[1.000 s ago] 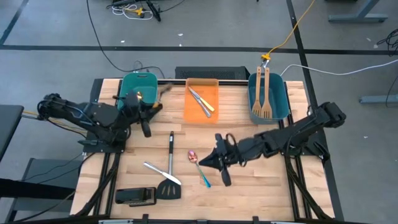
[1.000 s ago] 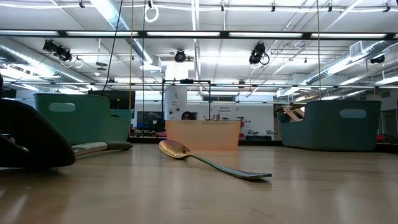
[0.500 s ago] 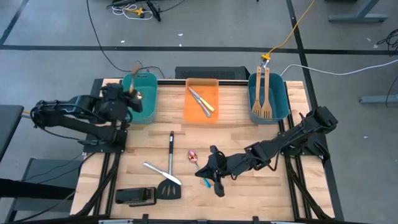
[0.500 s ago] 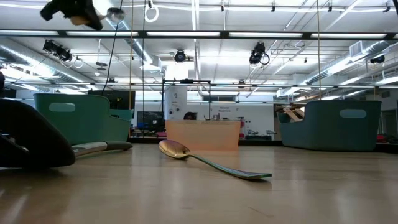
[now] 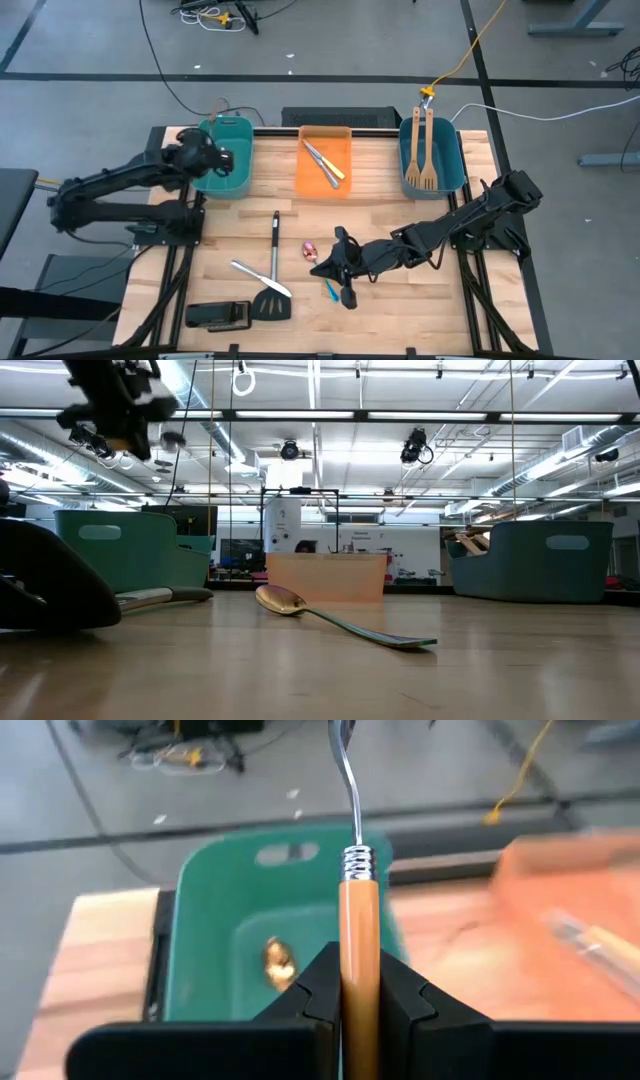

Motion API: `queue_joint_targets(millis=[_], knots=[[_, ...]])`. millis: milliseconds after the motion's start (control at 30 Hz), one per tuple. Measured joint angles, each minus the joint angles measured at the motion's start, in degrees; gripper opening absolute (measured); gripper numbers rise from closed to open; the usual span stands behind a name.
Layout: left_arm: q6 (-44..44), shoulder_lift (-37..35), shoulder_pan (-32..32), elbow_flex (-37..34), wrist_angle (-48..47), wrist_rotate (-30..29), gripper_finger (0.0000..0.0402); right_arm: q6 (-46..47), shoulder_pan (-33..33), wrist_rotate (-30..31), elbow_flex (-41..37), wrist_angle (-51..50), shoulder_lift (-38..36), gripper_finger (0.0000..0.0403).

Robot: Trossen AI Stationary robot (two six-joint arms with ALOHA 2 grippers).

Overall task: Pick & Place Kitchen Items
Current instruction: Put the yellow spoon into the green bin

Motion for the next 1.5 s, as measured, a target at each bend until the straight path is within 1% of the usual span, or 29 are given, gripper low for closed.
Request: queue_joint_targets(millis=[133, 233, 300, 367, 433, 567, 700, 767, 867, 1000, 1500], knots=[[6.21, 0.02, 8.47, -5.19, 8.12, 8.83, 0.0031, -0.32, 0.0, -0.35, 0.0, -1.55, 0.0, 0.002], [9.68, 0.02, 13.99, -6.98, 13.56, 14.46, 0.0031, -0.34, -0.05, -0.31, 0.0, -1.61, 0.0, 0.002], [11.67, 0.02, 17.32, -7.88, 15.35, 18.08, 0.0031, -0.49, -0.22, -0.31, 0.0, -1.64, 0.0, 0.002], [13.19, 0.11, 20.47, -8.86, 15.19, 20.25, 0.0031, -0.68, -0.4, -0.29, 0.0, -1.61, 0.0, 0.002], [14.7, 0.25, 23.12, -9.99, 14.98, 21.17, 0.0031, -1.25, -0.59, -0.26, 0.0, -1.55, 0.0, 0.002], [15.14, 0.69, 27.0, -13.18, 15.91, 24.21, 0.0031, -2.5, -1.19, -0.15, 0.0, -1.45, 0.0, 0.002], [15.44, 1.57, 29.09, -17.59, 20.18, 25.87, 0.0031, -3.12, -1.8, -0.15, 0.0, -1.48, 0.0, 0.002], [15.62, 2.35, 29.94, -18.94, 22.04, 27.9, 0.0031, -3.12, -1.92, -0.15, 0.0, -1.59, 0.0, 0.002], [15.79, 3.6, 30.59, -20.18, 22.74, 28.47, 0.0035, -3.12, -1.92, -0.14, 0.0, -1.71, 0.0, 0.002], [15.91, 4.8, 30.59, -20.48, 22.73, 28.42, 0.0044, -3.12, -1.9, -0.16, 0.0, -1.96, 0.0, 0.002], [17.23, 4.96, 30.57, -20.5, 22.89, 28.62, 0.0052, -3.14, -1.88, -0.17, 0.0, -1.96, 0.01, 0.002]])
